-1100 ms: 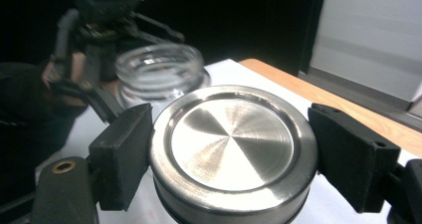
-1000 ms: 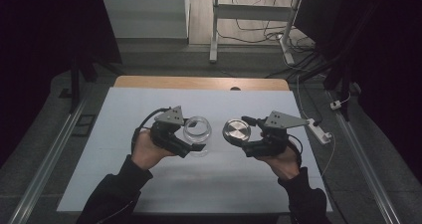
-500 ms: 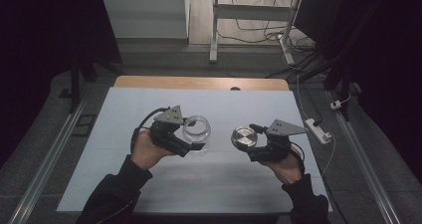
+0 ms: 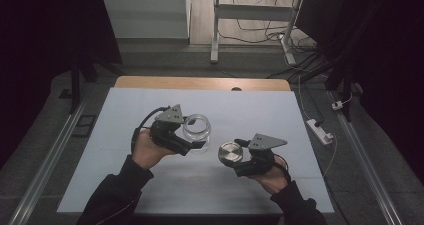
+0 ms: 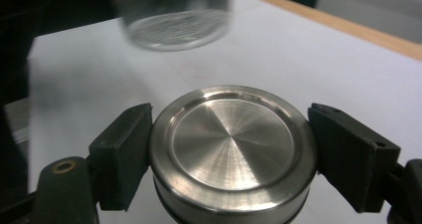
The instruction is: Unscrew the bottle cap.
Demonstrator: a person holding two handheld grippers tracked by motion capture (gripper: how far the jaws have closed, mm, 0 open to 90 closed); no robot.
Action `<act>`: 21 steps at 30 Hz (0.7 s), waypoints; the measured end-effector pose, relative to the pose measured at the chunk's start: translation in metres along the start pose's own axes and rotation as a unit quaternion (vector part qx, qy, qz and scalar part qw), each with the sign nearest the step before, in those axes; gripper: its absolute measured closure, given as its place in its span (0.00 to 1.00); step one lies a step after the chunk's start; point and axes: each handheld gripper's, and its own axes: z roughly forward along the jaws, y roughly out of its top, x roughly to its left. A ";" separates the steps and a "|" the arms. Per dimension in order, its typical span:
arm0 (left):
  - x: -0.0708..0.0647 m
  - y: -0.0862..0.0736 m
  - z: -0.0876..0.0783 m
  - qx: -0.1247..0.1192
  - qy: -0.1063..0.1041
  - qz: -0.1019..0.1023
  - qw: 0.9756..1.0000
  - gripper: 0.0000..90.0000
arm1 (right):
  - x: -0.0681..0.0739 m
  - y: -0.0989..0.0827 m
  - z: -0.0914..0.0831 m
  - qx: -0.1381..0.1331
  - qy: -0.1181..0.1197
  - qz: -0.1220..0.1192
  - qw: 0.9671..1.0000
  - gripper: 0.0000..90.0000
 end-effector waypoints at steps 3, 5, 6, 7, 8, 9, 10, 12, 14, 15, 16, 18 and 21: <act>0.003 -0.002 0.002 0.000 0.004 -0.003 1.000 0.17 | 0.010 -0.002 0.007 0.006 0.018 -0.006 1.000 0.22; 0.005 -0.003 0.003 0.001 0.008 -0.005 1.000 0.17 | 0.015 -0.003 0.011 0.006 0.028 -0.009 1.000 0.22; 0.006 -0.003 0.004 0.001 0.010 -0.005 1.000 0.17 | 0.018 -0.003 0.013 0.007 0.034 -0.009 0.999 0.22; 0.007 -0.003 0.004 0.001 0.010 -0.006 1.000 0.17 | 0.020 -0.003 0.015 0.010 0.036 -0.011 0.999 0.22; 0.007 -0.004 0.005 0.001 0.011 -0.007 1.000 0.17 | 0.022 -0.004 0.017 0.009 0.040 -0.013 0.999 0.22; 0.008 -0.004 0.006 0.002 0.012 -0.006 1.000 0.17 | 0.024 -0.004 0.018 0.012 0.045 -0.013 0.999 0.22; 0.009 -0.004 0.006 0.004 0.014 -0.007 1.000 0.17 | 0.026 -0.004 0.020 0.012 0.048 -0.013 0.999 0.22; 0.010 -0.004 0.008 0.004 0.016 -0.006 1.000 0.17 | 0.030 -0.005 0.023 0.012 0.054 -0.014 0.998 0.22; 0.011 -0.004 0.009 0.002 0.016 -0.007 1.000 0.17 | 0.033 -0.004 0.025 0.011 0.058 -0.016 0.998 0.22; 0.012 -0.004 0.010 0.002 0.017 -0.008 1.000 0.17 | 0.034 -0.004 0.026 0.011 0.062 -0.015 0.998 0.22; 0.013 -0.004 0.010 0.001 0.018 -0.008 1.000 0.17 | 0.036 -0.004 0.027 0.010 0.065 -0.014 0.998 0.22; 0.014 -0.004 0.012 0.000 0.018 -0.010 1.000 0.17 | 0.038 -0.004 0.028 0.011 0.068 -0.016 0.998 0.22; 0.016 -0.004 0.014 0.000 0.020 -0.011 1.000 0.17 | 0.041 -0.004 0.031 0.010 0.075 -0.018 0.997 0.22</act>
